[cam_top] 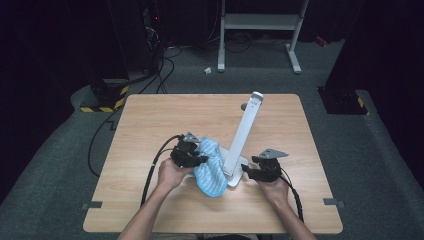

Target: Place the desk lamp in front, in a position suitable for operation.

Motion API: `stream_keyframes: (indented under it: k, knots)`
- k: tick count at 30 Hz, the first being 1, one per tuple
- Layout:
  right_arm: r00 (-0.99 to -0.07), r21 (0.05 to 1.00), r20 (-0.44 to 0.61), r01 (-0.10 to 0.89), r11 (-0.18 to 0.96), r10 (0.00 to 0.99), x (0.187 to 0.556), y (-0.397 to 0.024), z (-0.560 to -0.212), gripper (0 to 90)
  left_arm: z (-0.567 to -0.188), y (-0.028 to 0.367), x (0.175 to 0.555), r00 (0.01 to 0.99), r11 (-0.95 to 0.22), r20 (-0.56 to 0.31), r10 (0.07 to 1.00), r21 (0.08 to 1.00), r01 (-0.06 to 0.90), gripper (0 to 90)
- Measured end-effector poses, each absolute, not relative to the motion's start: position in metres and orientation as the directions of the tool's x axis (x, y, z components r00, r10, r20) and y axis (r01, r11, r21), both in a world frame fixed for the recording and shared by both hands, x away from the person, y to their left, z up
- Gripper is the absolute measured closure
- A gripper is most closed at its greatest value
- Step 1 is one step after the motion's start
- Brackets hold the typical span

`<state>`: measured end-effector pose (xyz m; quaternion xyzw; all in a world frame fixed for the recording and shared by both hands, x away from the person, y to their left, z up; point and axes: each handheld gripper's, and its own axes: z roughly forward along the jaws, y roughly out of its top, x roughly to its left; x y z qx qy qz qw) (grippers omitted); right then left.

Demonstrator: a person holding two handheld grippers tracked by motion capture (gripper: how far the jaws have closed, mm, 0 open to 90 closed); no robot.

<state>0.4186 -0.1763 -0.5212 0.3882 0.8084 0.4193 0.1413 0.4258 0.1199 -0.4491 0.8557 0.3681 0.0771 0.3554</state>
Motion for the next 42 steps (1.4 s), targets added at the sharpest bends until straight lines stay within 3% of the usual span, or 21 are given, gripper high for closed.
stream_keyframes:
  k: [6,11,19,25,33,42]
  knots:
    - [-0.667,0.764,0.182,0.558,0.323,0.722,0.424,-0.176,-0.523,37.3,-0.453,0.105,0.433,0.745,-0.49,-0.16,0.648,0.661,0.568,72.0]
    - [-0.685,0.77,0.166,0.539,0.34,0.71,0.425,-0.173,-0.523,39.3,-0.456,0.106,0.44,0.739,-0.445,-0.225,0.635,0.675,0.589,72.1]
    - [-0.686,0.758,0.213,0.565,0.325,0.696,0.428,-0.175,-0.523,40.5,-0.445,0.103,0.451,0.733,-0.402,-0.254,0.631,0.702,0.589,72.1]
    - [-0.688,0.761,0.206,0.559,0.328,0.696,0.428,-0.175,-0.524,40.6,-0.423,0.097,0.464,0.733,-0.369,-0.259,0.629,0.73,0.575,72.1]
    - [-0.691,0.767,0.188,0.547,0.335,0.698,0.427,-0.174,-0.523,40.8,-0.38,0.079,0.489,0.752,-0.384,-0.197,0.629,0.762,0.521,71.9]
    - [-0.692,0.769,0.176,0.541,0.341,0.7,0.426,-0.174,-0.523,40.9,-0.352,0.068,0.51,0.735,-0.298,-0.222,0.64,0.81,0.504,71.4]
